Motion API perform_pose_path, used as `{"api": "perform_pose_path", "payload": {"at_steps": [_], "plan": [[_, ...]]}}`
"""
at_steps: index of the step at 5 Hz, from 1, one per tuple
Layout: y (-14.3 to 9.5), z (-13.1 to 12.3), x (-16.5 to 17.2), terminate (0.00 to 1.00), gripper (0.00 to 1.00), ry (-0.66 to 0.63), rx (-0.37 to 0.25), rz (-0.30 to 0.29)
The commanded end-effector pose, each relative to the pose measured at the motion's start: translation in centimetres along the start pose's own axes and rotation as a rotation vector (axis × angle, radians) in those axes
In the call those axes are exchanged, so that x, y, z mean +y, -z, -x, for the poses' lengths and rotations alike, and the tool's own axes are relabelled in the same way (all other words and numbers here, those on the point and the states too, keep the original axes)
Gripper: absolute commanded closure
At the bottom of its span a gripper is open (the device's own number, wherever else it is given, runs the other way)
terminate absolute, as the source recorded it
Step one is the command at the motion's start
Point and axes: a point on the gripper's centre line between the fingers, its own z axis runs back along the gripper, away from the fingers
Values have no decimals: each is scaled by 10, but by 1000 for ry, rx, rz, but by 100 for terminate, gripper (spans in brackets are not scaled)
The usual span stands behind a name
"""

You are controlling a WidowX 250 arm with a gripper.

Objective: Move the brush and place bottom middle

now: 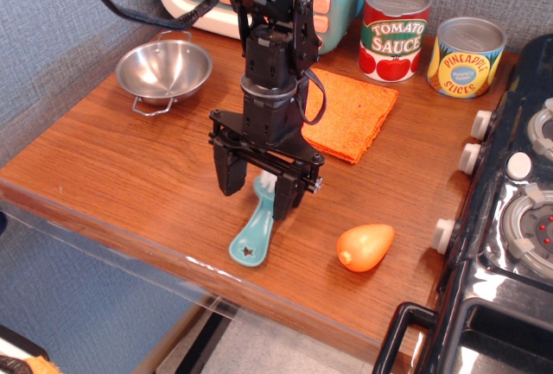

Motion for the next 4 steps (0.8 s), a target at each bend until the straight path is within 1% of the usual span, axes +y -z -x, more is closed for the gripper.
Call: {"api": "perform_pose_path", "payload": {"at_steps": [1, 2, 3, 4], "plan": [[-39, 2, -4, 0, 0, 82, -101, -36], [-67, 13, -12, 0, 0, 91, -173, -49], [-69, 16, -15, 0, 0, 82, -165, -26], [-65, 15, -15, 0, 0, 70, -144, -22]]}}
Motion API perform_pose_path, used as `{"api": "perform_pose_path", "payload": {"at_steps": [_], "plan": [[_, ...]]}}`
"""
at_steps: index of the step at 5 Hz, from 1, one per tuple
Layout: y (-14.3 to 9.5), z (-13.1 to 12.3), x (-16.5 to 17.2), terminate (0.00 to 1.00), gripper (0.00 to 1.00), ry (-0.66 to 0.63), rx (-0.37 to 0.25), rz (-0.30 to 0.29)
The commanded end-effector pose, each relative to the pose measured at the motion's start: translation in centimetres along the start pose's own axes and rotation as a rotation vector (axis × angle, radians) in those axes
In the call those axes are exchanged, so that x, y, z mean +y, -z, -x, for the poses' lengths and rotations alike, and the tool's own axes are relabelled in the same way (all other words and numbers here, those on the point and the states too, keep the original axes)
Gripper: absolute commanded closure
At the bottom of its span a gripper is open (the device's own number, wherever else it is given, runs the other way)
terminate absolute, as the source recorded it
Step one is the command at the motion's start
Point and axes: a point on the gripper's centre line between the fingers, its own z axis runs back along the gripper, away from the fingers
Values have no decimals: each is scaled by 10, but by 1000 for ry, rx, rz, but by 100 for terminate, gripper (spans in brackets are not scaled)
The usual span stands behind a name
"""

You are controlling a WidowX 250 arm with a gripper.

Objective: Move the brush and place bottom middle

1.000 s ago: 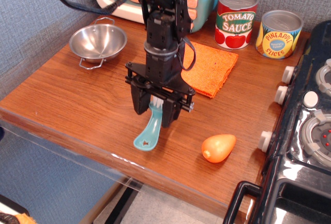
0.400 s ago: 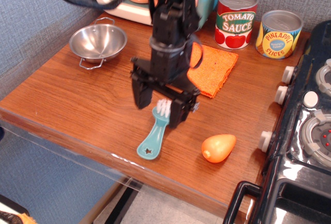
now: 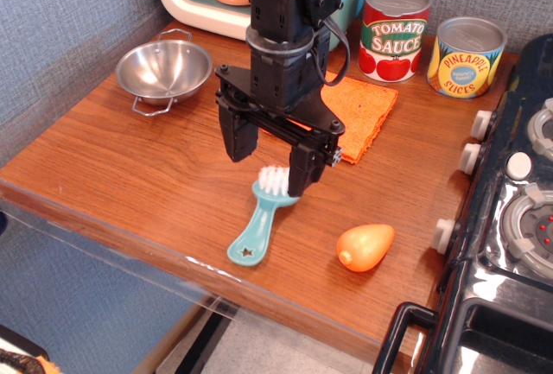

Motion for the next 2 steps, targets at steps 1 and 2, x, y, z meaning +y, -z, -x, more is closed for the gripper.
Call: {"api": "perform_pose_path", "payload": {"at_steps": [1, 2], "plan": [[-8, -1, 6, 0, 0, -6, -24, -1], [-8, -1, 6, 100, 0, -6, -24, -1]]}}
